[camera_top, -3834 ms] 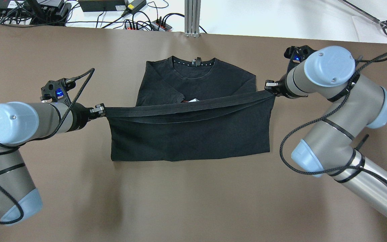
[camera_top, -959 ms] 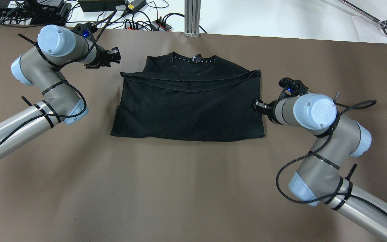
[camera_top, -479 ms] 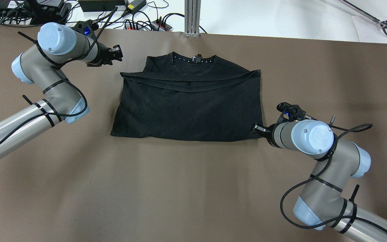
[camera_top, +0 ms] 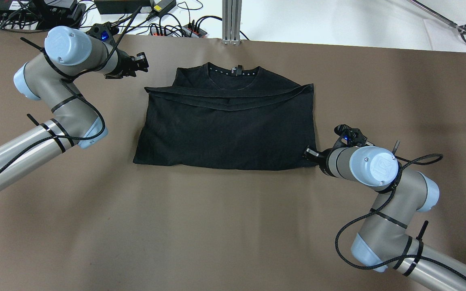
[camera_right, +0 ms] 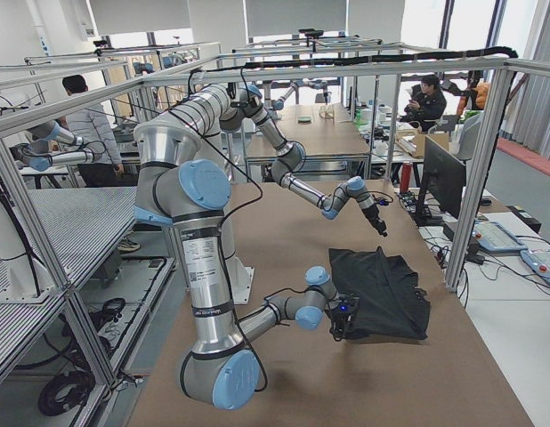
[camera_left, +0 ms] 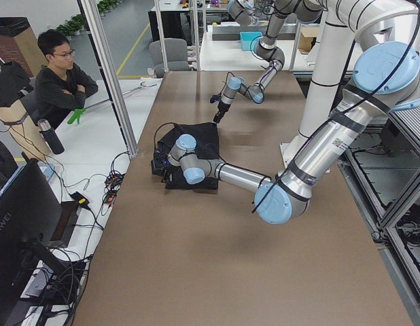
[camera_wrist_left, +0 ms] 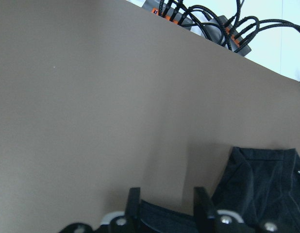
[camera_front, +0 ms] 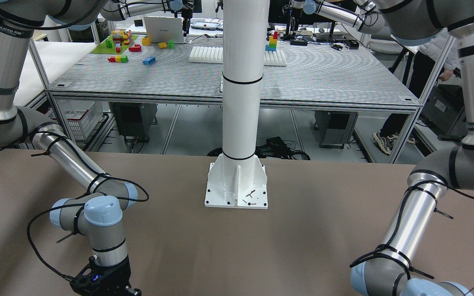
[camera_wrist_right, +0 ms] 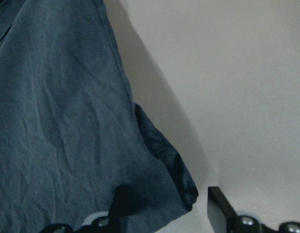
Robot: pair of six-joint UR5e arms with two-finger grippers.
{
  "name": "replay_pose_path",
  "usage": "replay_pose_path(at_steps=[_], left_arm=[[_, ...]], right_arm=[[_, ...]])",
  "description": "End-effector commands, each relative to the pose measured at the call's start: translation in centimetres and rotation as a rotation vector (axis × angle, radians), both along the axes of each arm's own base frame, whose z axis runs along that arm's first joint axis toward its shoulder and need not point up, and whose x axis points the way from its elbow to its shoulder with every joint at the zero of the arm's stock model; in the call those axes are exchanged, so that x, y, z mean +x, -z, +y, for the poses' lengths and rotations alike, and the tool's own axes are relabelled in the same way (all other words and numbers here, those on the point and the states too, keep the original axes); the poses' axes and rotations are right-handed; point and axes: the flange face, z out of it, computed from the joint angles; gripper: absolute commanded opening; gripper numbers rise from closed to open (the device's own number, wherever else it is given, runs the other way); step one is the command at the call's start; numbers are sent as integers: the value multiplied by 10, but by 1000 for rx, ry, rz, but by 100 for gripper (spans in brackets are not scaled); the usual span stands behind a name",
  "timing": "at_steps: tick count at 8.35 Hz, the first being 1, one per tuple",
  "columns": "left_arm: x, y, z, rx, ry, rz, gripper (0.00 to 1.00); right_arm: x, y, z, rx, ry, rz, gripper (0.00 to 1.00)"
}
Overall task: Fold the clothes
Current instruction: 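Move the right gripper to the folded shirt's near corner and grasp, then drag the shirt corner toward the robot with the right gripper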
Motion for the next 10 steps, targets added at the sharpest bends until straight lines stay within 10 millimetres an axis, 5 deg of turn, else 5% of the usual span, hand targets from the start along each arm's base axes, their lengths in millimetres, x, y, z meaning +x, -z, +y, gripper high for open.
replay_pose_path(at_steps=[1, 3, 4, 6, 8, 10], left_arm=[[-1, 2, 2, 5, 4, 2, 48], [1, 3, 3, 4, 3, 3, 49], [3, 6, 3, 5, 4, 5, 49], [5, 6, 3, -1, 9, 4, 49], [6, 7, 3, -2, 9, 5, 49], [6, 6, 3, -2, 8, 3, 49]], right_arm=[[-4, -1, -3, -10, -16, -48, 49], [-3, -5, -1, -9, -5, -43, 15], [2, 12, 7, 0, 5, -71, 0], [42, 25, 51, -17, 63, -123, 0], [38, 63, 108, -105, 122, -165, 0], [25, 100, 169, -176, 358, -232, 0]])
